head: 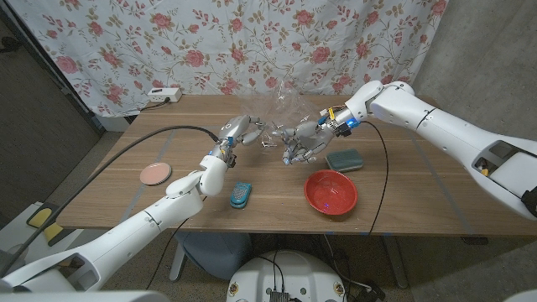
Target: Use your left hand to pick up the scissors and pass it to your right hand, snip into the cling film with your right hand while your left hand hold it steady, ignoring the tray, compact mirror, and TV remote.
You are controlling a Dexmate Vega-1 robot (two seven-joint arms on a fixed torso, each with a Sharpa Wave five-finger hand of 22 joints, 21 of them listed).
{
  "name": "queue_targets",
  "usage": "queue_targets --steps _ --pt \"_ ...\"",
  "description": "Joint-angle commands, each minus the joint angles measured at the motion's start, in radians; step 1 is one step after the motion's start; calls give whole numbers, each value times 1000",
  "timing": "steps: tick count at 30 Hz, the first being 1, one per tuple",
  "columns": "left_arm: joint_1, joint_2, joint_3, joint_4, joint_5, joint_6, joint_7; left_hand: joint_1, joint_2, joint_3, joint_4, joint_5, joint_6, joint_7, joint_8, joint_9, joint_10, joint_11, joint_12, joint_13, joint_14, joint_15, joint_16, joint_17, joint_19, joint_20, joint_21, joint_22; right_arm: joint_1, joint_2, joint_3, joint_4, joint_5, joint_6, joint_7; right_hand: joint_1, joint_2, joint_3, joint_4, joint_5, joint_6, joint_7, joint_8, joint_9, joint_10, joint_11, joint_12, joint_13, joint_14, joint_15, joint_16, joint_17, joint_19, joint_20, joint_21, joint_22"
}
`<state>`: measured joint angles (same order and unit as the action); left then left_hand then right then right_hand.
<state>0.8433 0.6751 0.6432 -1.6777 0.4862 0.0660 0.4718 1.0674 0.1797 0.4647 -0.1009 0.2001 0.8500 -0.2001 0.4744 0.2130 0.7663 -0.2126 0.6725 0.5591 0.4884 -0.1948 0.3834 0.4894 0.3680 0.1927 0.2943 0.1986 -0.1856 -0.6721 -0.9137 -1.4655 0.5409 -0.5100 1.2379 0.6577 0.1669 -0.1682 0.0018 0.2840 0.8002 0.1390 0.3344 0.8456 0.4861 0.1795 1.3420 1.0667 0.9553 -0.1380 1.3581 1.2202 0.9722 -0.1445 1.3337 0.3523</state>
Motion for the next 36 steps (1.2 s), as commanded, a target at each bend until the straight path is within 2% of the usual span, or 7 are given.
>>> queue_targets --steps 1,5,9,12,16,23,36 --pt "7 0 -2 -1 0 2 3 6 -7 -1 -7 6 10 0 5 2 9 -1 -5 5 38 -26 -6 3 0 -3 -2 1 1 3 -2 2 -6 4 -9 101 14 69 -43 -46 1 -20 3 11 410 -262 0 28 5 -75 -10 7 -16 -73 13 8" --pt "6 0 -1 1 -1 1 3 5 -8 -2 -7 6 10 -1 5 2 10 -1 -6 6 39 -26 -6 5 0 -4 -2 1 3 4 -5 2 -6 -4 -9 184 24 141 -83 -70 -3 -36 -2 17 403 -272 -11 29 1 -76 -17 7 -39 -74 22 19" --pt "6 0 -1 1 -1 -1 5 5 -8 -1 -7 6 9 -1 5 2 10 -1 -7 6 40 -26 -8 6 0 -4 -2 1 2 0 -7 -8 -13 -6 -17 318 32 302 -131 -76 -14 -56 -17 30 390 -292 -23 48 -9 -76 -44 4 -82 -74 41 35" --pt "10 1 -2 -3 -1 0 6 5 -8 -2 -6 6 9 -1 5 2 10 -1 -7 6 40 -25 -9 7 -1 -4 -2 1 -3 -7 -2 -20 -12 -9 -28 396 34 396 -156 -71 -16 -73 -29 29 380 -306 -21 72 -9 -78 -61 4 -107 -75 54 40" --pt "15 3 -4 -8 -1 4 8 5 -7 -2 -6 7 10 0 5 1 11 -1 -8 7 42 -26 -9 8 -1 -5 -2 1 -10 -18 9 -38 -7 -14 -47 445 21 494 -149 -84 -17 -75 -34 44 371 -324 -20 103 0 -77 -93 2 -134 -74 83 37" --pt "29 7 -9 -21 -4 11 11 6 -7 -2 -8 6 9 -1 5 1 12 -1 -9 8 45 -28 -10 12 -3 -9 -3 2 -18 -34 22 -55 0 -15 -61 445 12 537 -142 -95 -20 -82 -42 48 370 -321 -29 106 6 -77 -115 3 -140 -73 112 33" --pt "46 17 -22 -33 -9 19 18 7 -7 -4 -9 6 6 2 4 1 12 -1 -12 9 52 -28 -10 18 -2 -10 -2 2 -43 -67 58 -100 29 -23 -97 436 7 570 -137 -101 -24 -81 -49 53 368 -317 -24 126 9 -77 -136 4 -154 -73 133 19"
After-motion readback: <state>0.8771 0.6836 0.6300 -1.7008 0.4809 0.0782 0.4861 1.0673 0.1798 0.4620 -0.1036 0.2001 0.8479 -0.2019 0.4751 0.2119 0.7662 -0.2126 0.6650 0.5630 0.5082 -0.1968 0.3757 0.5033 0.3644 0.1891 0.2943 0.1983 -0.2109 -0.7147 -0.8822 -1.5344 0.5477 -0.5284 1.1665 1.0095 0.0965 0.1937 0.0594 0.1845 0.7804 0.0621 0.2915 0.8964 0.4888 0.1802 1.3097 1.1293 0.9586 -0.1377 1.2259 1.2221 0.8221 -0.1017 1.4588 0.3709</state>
